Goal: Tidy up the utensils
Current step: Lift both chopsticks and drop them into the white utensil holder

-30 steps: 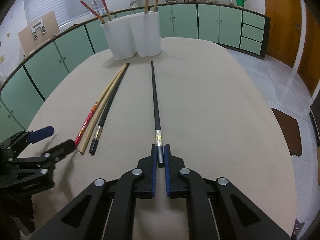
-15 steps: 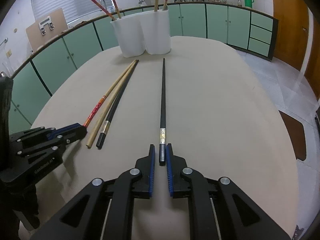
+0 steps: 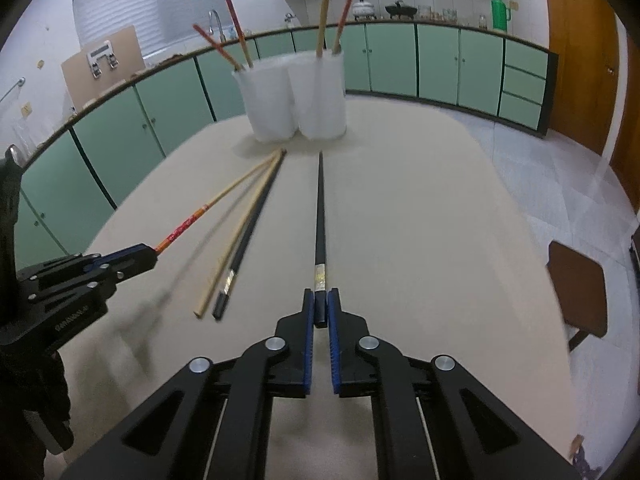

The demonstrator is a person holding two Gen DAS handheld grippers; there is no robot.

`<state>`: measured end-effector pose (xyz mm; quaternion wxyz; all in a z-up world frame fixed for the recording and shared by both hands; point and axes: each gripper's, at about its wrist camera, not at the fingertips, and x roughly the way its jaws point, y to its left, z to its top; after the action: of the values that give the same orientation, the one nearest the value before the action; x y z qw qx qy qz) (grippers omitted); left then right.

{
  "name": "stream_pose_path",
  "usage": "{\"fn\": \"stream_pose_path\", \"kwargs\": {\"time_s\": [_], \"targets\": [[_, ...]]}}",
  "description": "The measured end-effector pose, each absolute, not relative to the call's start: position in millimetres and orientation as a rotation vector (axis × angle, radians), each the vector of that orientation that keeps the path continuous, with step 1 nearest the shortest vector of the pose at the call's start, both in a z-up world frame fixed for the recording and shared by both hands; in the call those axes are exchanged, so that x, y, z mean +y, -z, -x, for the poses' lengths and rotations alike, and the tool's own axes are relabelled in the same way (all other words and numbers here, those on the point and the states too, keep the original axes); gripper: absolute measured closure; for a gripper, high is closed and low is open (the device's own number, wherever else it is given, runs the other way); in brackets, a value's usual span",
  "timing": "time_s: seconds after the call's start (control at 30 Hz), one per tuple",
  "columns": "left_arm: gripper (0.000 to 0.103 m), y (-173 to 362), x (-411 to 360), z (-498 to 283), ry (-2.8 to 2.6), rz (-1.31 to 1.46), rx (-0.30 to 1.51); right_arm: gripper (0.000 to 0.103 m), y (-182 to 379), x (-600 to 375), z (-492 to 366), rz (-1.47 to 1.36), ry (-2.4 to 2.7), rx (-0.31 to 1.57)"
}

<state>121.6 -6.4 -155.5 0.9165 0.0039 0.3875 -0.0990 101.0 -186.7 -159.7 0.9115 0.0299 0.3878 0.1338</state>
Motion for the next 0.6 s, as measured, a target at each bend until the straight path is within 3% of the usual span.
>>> {"fn": "stream_pose_path", "kwargs": {"time_s": [0.6], "targets": [[0.098,25,-5,-138,0.255,-0.038,0.519,0.096,35,-197,-135,-0.056,-0.340,0.607]]}}
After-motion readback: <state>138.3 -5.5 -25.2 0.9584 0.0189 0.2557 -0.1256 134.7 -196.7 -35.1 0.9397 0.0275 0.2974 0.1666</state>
